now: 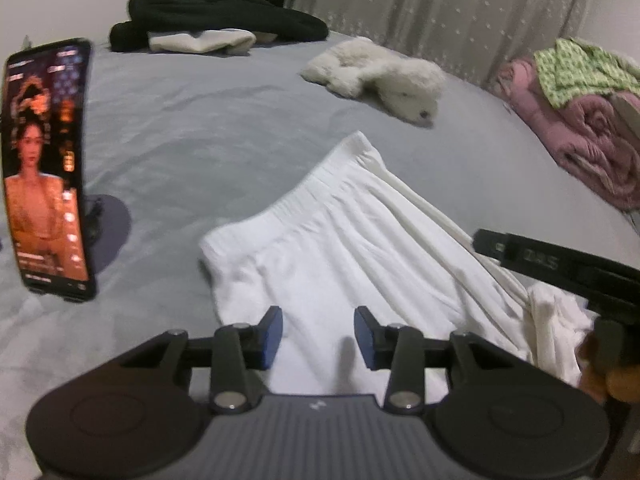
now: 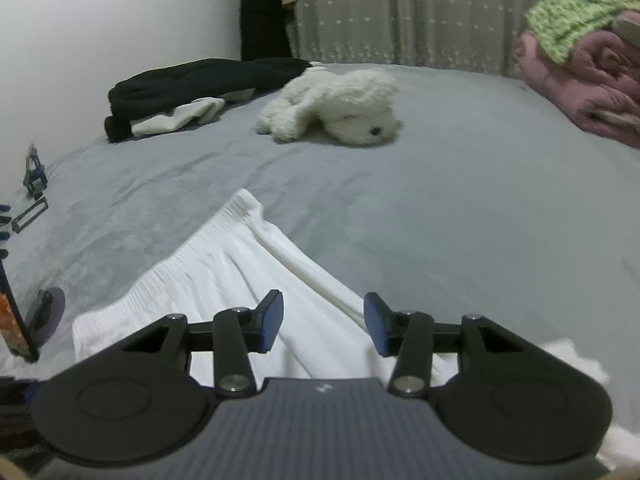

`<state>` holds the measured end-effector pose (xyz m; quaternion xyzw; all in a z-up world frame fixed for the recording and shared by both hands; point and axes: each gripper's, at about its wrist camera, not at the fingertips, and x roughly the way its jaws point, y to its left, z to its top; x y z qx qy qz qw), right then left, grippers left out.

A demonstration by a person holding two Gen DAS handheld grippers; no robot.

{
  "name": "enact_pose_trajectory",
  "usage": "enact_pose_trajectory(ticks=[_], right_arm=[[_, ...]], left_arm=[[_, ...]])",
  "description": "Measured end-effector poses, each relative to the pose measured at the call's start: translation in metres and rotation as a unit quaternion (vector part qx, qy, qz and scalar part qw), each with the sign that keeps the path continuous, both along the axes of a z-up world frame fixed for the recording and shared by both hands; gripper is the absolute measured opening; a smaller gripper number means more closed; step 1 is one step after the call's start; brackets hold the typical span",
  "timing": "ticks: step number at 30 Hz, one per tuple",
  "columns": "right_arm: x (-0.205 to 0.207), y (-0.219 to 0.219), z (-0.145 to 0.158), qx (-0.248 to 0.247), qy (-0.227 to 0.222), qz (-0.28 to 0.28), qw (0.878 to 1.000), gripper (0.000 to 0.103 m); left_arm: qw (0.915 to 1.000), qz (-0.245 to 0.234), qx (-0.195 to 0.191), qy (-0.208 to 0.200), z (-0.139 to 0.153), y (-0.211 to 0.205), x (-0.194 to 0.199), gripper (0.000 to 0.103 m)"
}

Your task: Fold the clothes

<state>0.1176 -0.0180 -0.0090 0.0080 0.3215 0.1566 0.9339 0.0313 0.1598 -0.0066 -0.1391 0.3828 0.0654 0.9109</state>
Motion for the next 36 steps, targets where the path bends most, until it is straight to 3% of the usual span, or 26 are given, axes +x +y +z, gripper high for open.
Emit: enact_pose_trajectory(ticks=[14,22,24,26,30,36], right_arm=[[-0.074,-0.117,-0.002,0.058,0.007,-0.074,0.996,0.054],[-0.101,-0.184,-0.015,0.101,-0.014,-0.128,0.986,0.054],[-0.099,-0.195,-0.019,0.111,0.011,-0.143,0.983,0.054],[-0.093,-0.199,-0.015,0.102,0.038,-0.147,0.983,0.054],[-0.088,-0.197,-0.011,0.058,0.024,-0.105,0.993,0.054],[-0.079,-0.175,-0.032,-0.037,0.053,-0.038,0.997,0.054]], left_arm=[[0.9986,-0.047,0.026,0.0,-0.008,-0.049,-0.006,0.045],[0.9949,-0.088,0.04,-0.031,-0.003,-0.082,-0.009,0.045],[0.9927,-0.108,0.036,-0.04,0.0,-0.092,-0.009,0.045],[0.9906,-0.128,0.022,-0.045,0.001,-0.102,-0.006,0.045],[0.9854,-0.165,-0.016,-0.039,-0.003,-0.12,0.004,0.045],[0.9822,-0.186,-0.001,-0.026,-0.015,-0.155,0.019,0.047]])
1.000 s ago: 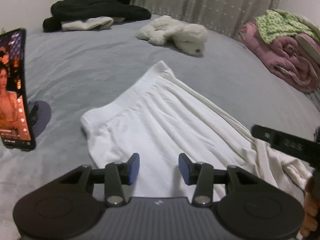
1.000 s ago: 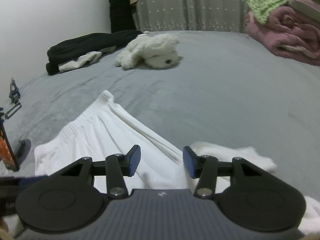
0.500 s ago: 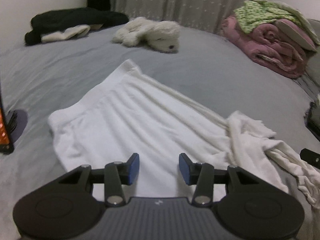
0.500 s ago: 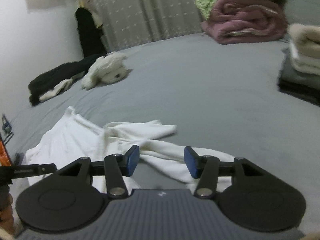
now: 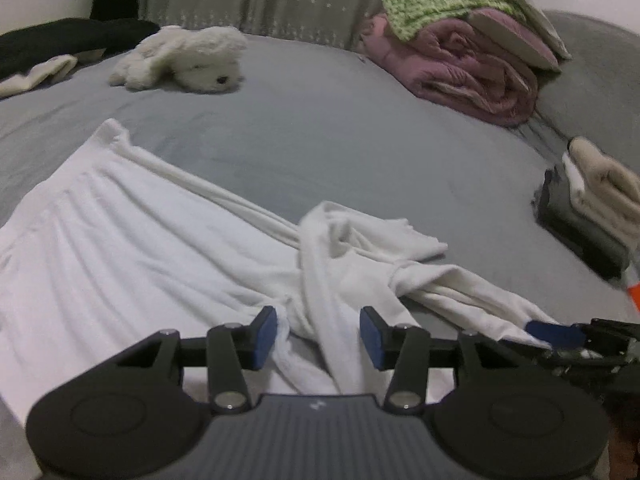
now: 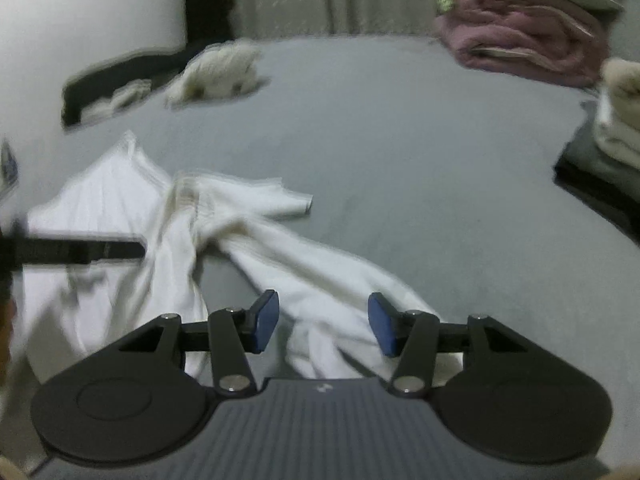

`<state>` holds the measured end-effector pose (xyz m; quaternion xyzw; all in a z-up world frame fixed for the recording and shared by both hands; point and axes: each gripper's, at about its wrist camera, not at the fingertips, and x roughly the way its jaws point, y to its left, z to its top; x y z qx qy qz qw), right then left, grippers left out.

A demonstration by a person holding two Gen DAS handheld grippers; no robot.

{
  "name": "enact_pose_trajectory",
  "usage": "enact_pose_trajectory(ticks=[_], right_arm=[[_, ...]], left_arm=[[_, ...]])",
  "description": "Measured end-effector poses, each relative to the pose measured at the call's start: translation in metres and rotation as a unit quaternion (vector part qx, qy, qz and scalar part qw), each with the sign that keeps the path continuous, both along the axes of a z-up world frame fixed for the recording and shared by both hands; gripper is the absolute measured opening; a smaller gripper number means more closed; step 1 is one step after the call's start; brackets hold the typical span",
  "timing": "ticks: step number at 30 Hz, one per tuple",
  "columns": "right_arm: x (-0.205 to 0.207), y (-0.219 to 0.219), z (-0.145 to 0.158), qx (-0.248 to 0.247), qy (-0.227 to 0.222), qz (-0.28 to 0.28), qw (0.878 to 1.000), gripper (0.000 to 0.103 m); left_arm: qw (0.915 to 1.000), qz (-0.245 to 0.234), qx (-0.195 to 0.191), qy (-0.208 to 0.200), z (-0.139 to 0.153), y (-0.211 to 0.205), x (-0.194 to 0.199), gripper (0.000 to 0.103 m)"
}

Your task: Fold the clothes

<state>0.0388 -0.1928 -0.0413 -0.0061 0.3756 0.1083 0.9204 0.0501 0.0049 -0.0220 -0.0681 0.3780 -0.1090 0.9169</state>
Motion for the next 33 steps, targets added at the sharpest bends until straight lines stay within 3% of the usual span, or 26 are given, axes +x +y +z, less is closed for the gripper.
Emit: enact_pose_trajectory(ticks=[4,14,16,18,19,21,29,33], right_arm=[[0.006,0.011,-0.008,-0.032,-0.008,0.0,0.999,0.054],[0.025,0.013,-0.007,-0.023,-0.017,-0.053,0.998,0.056],[0.026,0.015,-0.009,-0.03,-0.027,-0.054,0.998,0.052],[0.027,0.017,-0.01,-0.042,-0.039,-0.052,0.997,0.026],[0.027,0.018,-0.01,-0.05,-0.046,-0.05,0.996,0.013],[0.029,0.018,-0.008,-0.054,-0.057,-0.054,0.995,0.011],[0.034,0.01,0.006,-0.058,-0.166,-0.111,0.978,0.013],[0.036,0.004,0.003,-0.02,-0.14,-0.119,0.983,0.02]], left_arm=[[0.9998,0.009,0.016,0.001,-0.008,-0.011,0.006,0.047],[0.9992,0.012,0.036,-0.013,-0.01,-0.018,0.004,0.052],[0.9994,0.015,0.031,-0.01,-0.008,-0.015,0.006,0.049],[0.9993,0.02,0.028,-0.012,-0.006,-0.012,0.007,0.028],[0.9994,0.021,0.022,-0.012,-0.005,-0.009,0.007,0.023],[0.9998,0.018,0.005,-0.011,-0.002,-0.005,0.008,0.007],[0.9992,0.005,-0.023,-0.032,0.008,0.002,-0.007,0.006],[0.9991,-0.003,-0.028,-0.032,0.01,0.004,-0.012,0.006]])
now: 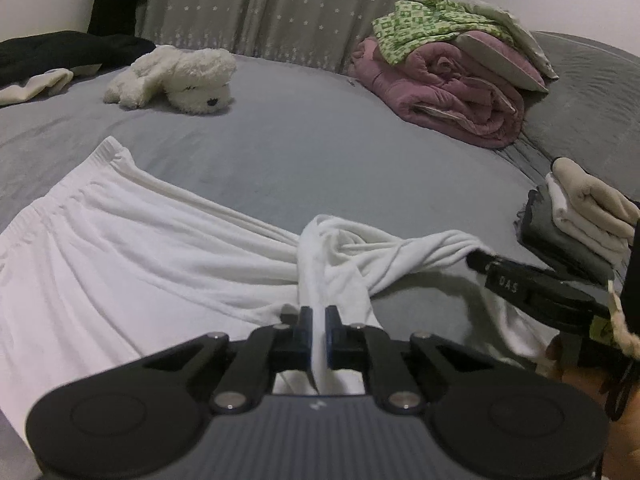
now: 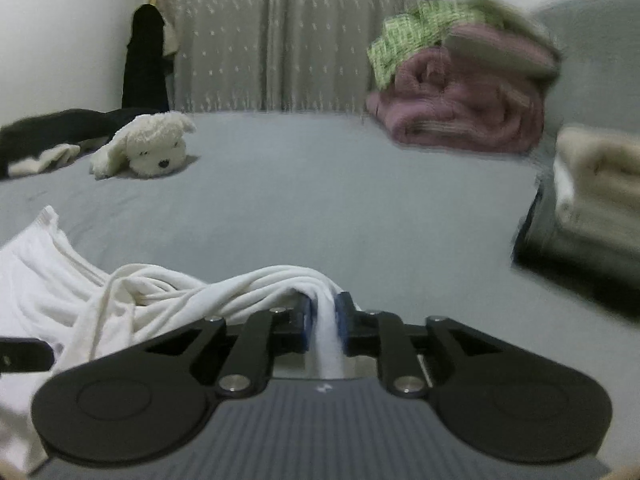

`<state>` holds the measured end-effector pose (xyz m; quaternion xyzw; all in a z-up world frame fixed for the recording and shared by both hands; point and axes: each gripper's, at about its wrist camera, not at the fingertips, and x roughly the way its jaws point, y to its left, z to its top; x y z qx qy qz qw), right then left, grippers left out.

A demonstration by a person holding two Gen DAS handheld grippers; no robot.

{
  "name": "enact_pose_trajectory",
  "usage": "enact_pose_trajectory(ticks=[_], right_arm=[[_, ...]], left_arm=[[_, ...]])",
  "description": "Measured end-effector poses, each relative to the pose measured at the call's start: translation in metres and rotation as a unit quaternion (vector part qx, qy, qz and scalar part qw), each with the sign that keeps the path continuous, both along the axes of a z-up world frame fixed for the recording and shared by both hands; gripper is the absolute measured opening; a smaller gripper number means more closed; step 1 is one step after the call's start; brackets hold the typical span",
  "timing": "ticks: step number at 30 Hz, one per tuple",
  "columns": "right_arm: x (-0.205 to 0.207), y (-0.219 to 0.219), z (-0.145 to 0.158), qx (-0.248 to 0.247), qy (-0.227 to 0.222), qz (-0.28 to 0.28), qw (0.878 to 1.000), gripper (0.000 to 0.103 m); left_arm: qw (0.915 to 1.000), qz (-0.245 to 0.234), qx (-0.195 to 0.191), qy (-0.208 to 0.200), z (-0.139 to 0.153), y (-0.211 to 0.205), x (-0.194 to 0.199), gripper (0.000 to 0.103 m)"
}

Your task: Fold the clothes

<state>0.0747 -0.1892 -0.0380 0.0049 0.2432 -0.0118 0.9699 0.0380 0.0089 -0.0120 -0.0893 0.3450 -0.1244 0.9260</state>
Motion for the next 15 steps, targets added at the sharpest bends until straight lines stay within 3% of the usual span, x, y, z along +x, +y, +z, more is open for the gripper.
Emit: enact_pose_trajectory(ticks=[3,5,15], right_arm=[[0.0,-0.003,-0.001,0.035,0.022,0.002,0.999,0.027],[-0.003,-0.003,0.002,0.052,0.022,0.006,0.998,0.051],[-0.007,0.0,0.009,0.072,0.046,0.021,0.996,0.053]], left_arm=[[1.0,-0.001,-0.004,0.008,-0.001,0.001,0.002,0.006],[0.9998,-0.001,-0.011,0.015,-0.002,0.0,0.005,0.006],[0.9988,-0.003,-0.012,0.048,-0.015,-0.009,0.019,0.018]])
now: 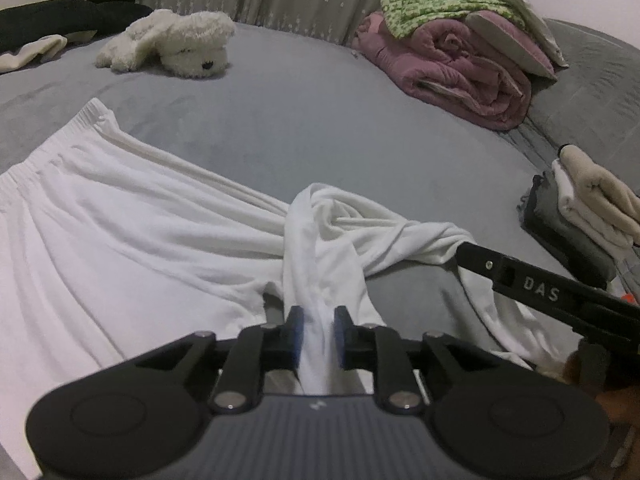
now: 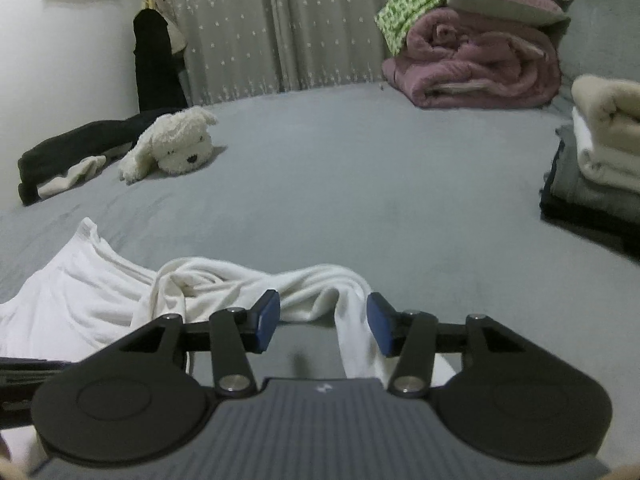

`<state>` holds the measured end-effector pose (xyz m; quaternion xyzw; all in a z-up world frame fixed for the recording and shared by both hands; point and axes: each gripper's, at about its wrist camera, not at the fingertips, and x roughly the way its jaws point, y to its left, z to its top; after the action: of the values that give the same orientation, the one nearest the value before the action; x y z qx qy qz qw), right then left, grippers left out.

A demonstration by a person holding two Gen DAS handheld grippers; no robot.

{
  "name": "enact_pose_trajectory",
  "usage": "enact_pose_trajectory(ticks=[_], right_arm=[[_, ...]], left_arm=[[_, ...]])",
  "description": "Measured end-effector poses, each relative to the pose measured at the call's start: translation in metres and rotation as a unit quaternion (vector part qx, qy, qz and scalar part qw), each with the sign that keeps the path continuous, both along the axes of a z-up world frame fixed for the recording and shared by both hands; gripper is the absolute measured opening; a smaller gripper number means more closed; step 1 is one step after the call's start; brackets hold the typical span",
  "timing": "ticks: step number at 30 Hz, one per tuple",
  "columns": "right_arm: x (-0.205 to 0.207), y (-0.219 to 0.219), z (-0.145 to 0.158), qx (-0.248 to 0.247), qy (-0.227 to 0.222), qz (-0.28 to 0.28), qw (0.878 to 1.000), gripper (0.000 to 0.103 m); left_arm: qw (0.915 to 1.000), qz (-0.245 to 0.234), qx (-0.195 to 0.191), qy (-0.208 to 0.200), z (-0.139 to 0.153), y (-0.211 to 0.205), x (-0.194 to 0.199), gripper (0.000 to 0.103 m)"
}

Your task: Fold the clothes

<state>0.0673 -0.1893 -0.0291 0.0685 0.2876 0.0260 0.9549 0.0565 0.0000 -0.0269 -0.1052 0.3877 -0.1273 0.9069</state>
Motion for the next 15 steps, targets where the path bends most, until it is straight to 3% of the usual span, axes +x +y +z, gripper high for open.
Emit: enact_pose_trajectory(ticks=[4,15], right_arm=[[0.002,-0.005,-0.003,0.005,0.014,-0.005,1.0,0.053],[-0.005,-0.016,0.003,0.031,0.015,-0.009,0.999,0.053]], left_arm=[[0.9999,-0.003,0.009,-0.005,-0.003,-0.005,0.002,0.017],[0.9994,-0.023,0.01,-0.024,0.0,-0.013,-0.002,0.004]])
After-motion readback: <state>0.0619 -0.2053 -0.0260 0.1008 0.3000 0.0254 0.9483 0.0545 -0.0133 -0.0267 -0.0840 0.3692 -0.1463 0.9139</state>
